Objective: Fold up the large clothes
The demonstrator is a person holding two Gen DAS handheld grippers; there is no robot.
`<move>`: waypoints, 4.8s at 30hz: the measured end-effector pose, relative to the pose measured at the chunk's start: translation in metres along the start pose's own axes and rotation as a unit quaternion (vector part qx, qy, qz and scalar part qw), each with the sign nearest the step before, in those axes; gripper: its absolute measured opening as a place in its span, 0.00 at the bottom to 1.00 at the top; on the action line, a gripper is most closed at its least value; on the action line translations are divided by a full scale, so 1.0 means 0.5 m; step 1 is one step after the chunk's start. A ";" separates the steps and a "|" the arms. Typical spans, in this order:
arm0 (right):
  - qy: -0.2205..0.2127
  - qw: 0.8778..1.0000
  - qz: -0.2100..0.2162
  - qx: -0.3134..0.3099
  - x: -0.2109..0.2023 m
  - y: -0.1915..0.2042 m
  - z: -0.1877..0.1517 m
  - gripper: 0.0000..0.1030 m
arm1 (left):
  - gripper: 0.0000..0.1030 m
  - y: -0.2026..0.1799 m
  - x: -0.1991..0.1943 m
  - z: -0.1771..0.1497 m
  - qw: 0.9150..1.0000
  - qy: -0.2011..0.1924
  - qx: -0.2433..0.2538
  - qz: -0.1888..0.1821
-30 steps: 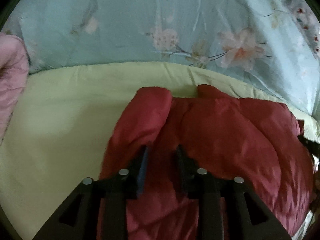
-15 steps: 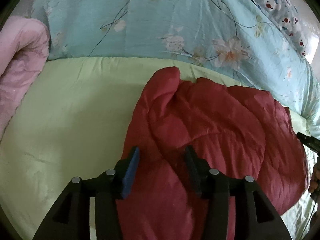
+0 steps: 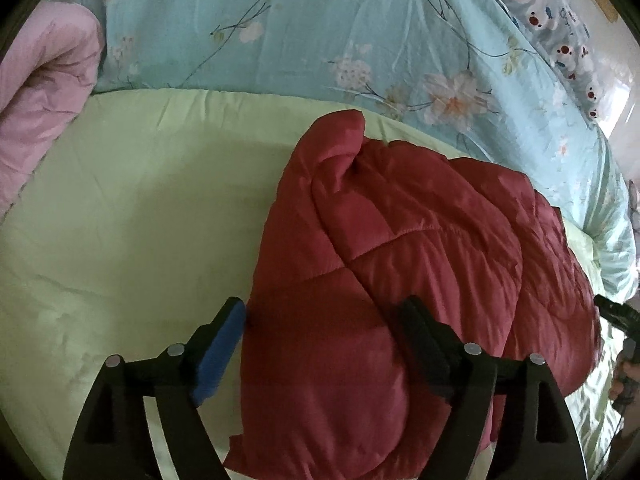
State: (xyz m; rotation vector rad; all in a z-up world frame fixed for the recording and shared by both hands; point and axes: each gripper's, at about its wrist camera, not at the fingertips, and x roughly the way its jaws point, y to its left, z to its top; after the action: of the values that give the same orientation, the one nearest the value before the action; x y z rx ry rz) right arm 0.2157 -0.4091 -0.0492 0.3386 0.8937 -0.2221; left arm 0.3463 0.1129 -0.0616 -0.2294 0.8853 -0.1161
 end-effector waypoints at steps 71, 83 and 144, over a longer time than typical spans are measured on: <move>0.105 0.957 0.267 0.045 -0.052 0.048 -0.098 0.38 | 0.39 0.110 -0.107 -0.127 0.962 0.064 -0.042 -0.262; 0.110 0.954 0.272 0.066 -0.094 0.047 -0.209 0.39 | 0.40 0.187 -0.235 -0.265 0.962 0.073 -0.062 -0.256; -0.068 0.992 0.025 -0.103 -0.283 0.220 -0.316 0.83 | 0.95 -0.147 -0.469 -0.361 0.992 -0.044 0.115 0.008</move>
State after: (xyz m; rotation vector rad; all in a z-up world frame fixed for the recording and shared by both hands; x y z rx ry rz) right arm 0.0515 -0.2409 -0.0071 0.1524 0.7648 -0.1041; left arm 0.0582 0.0601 0.0231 -0.0122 0.7785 -0.1894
